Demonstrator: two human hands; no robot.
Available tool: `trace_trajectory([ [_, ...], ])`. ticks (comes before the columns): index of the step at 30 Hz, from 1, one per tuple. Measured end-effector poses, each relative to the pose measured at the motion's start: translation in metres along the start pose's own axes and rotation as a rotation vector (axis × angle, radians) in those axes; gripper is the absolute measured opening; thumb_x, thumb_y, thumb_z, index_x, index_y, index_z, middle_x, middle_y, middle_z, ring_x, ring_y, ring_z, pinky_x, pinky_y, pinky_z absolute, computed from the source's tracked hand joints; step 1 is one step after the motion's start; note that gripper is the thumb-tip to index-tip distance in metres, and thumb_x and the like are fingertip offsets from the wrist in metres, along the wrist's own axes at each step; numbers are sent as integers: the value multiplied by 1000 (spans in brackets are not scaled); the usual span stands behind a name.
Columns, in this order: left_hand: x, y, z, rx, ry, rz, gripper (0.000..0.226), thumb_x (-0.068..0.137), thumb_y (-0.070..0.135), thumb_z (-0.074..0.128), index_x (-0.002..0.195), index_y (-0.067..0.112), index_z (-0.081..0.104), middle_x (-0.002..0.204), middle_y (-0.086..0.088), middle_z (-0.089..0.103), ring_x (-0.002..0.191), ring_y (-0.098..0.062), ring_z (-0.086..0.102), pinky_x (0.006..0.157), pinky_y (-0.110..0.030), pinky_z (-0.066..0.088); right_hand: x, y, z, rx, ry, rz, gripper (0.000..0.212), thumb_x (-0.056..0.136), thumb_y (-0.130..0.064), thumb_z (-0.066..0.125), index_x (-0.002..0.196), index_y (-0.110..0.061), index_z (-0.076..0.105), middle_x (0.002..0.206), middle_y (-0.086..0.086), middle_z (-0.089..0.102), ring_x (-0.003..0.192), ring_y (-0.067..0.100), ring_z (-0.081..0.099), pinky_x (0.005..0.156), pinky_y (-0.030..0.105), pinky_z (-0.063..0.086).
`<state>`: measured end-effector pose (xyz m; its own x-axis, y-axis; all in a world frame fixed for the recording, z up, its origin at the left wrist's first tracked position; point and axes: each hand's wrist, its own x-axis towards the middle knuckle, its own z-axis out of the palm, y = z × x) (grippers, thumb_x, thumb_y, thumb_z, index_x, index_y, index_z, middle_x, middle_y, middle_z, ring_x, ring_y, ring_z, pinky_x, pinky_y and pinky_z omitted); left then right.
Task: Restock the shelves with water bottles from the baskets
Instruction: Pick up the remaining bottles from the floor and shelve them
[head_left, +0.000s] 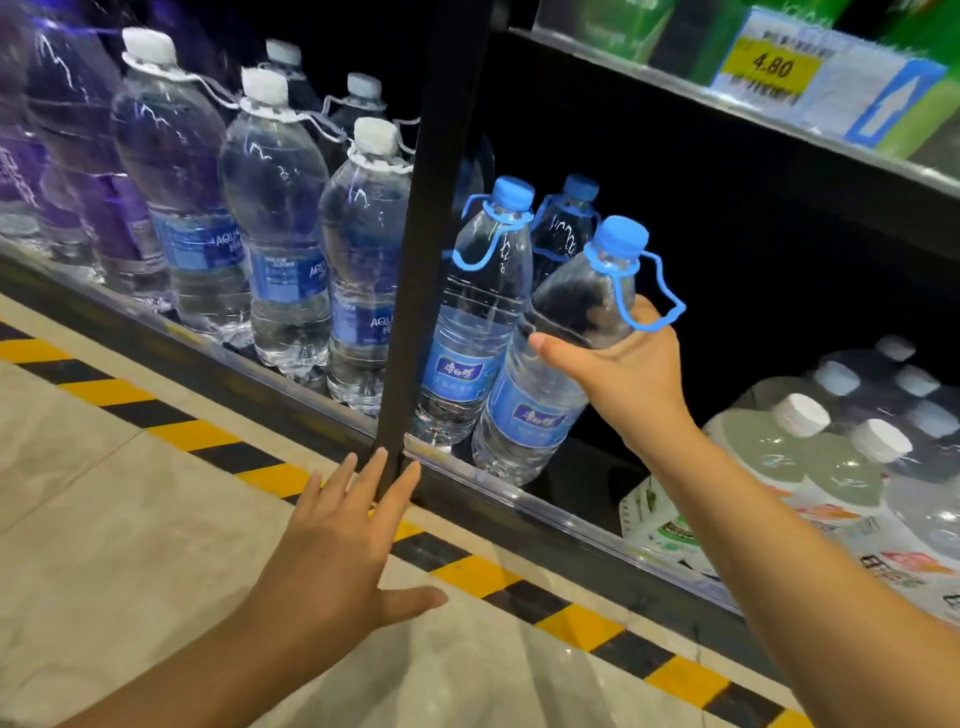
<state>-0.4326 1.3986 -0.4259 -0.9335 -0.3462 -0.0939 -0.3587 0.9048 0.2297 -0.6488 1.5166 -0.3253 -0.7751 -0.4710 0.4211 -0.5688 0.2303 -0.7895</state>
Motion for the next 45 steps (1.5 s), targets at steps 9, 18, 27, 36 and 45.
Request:
trace_trajectory([
  [9,19,-12,30,49,-96,-84,108,72,90,3,128,19,62,126,-14,64,110,-36,64,84,-52,51,8,18,5,93,-52,30,54,72,-23,84,119,-12,62,113,-3,70,103,9,67,86,30,55],
  [18,9,-16,45,29,-146,-102,93,77,85,4,132,24,46,127,-9,63,110,-33,65,84,-48,50,-32,58,24,23,-68,212,82,61,-22,91,129,-21,44,115,-15,60,97,-9,58,76,0,45],
  [27,0,-24,44,65,-188,-143,90,79,86,10,131,25,50,127,-7,64,109,-31,66,84,-45,49,-28,62,26,9,-18,212,78,62,-24,91,125,-22,45,113,-14,60,98,-7,60,77,4,47],
  [36,-13,-15,21,70,5,-93,99,71,89,20,153,33,13,162,-3,11,148,-30,14,116,-43,11,-31,57,28,-18,-12,213,82,62,-26,90,129,-20,43,119,-9,59,105,6,60,88,22,50],
  [45,-74,-32,-34,166,162,-76,93,73,81,32,146,23,30,150,-16,39,137,-38,38,106,-50,32,-82,30,43,-16,30,387,96,65,-24,88,143,-10,34,129,-5,48,118,10,46,96,27,38],
])
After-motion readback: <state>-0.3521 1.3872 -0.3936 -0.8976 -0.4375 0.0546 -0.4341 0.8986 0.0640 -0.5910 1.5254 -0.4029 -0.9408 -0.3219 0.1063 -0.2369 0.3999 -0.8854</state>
